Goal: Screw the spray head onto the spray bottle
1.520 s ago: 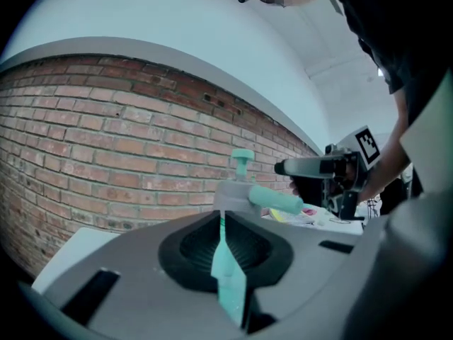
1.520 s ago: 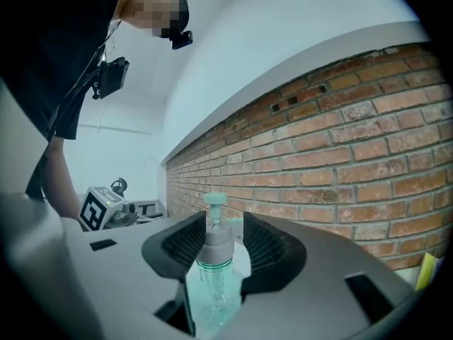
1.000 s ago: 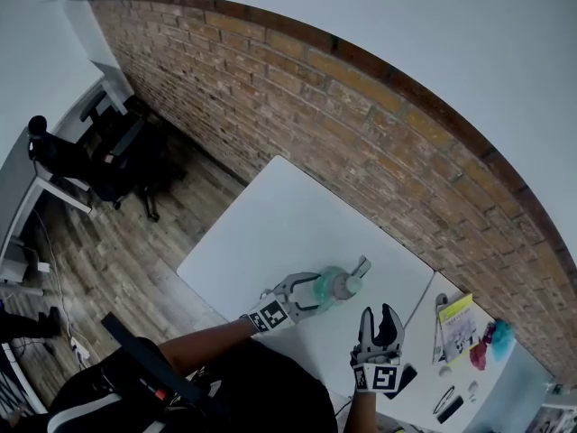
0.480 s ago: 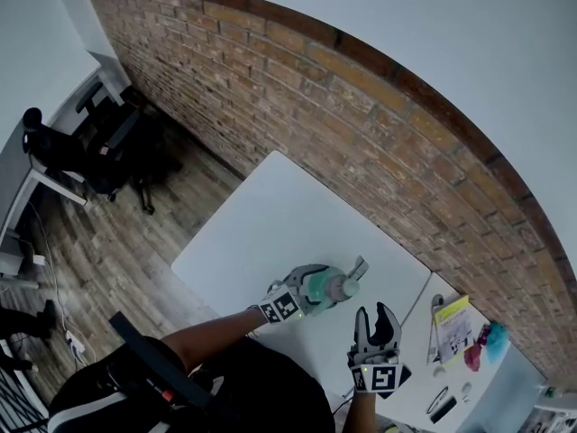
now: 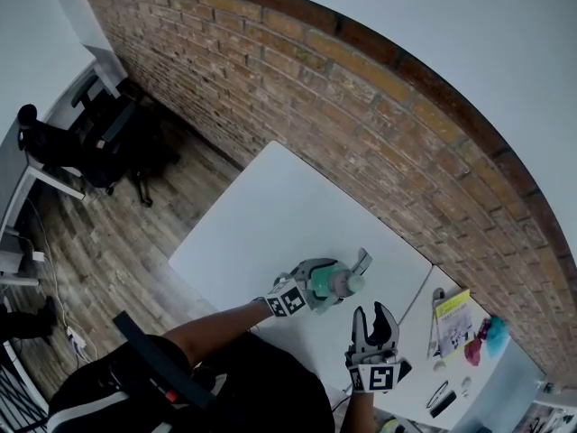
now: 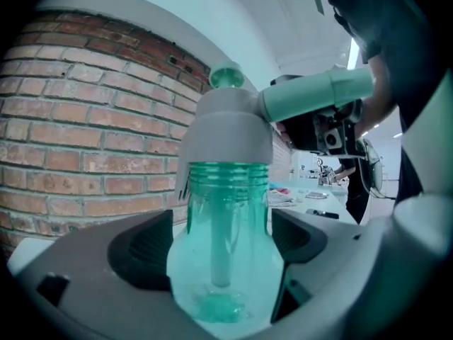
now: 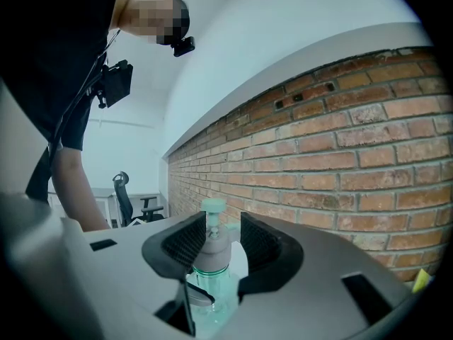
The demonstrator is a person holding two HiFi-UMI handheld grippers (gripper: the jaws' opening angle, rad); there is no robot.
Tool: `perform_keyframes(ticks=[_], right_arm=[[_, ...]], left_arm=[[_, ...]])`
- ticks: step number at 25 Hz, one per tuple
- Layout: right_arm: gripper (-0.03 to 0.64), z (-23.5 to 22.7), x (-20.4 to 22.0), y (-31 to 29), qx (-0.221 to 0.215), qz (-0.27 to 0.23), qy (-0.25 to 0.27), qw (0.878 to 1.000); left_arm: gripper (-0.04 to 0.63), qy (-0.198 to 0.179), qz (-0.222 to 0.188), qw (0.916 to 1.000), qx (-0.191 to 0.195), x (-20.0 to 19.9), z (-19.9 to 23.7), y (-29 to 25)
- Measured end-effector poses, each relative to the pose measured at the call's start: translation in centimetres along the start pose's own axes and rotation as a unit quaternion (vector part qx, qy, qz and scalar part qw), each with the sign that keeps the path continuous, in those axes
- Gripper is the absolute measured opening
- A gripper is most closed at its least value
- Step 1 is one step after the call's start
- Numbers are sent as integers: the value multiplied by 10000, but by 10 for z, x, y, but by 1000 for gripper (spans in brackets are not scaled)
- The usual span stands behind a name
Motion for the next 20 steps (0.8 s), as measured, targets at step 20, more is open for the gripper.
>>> perform_keyframes(ticks=[20], right_arm=[[175, -3, -19, -53, -487, 2373, 20, 9702]], left_arm=[[423, -69, -120, 9999, -73, 2, -2, 3]])
Point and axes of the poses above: the fingertips, and each gripper's own axes: y backward along the fingers, z to its left, x out of its underside, the point moved 8 cm from there along y, backward along the fingers, and after that the axes turned 14 degrees about -y, right-handed, at the moved point
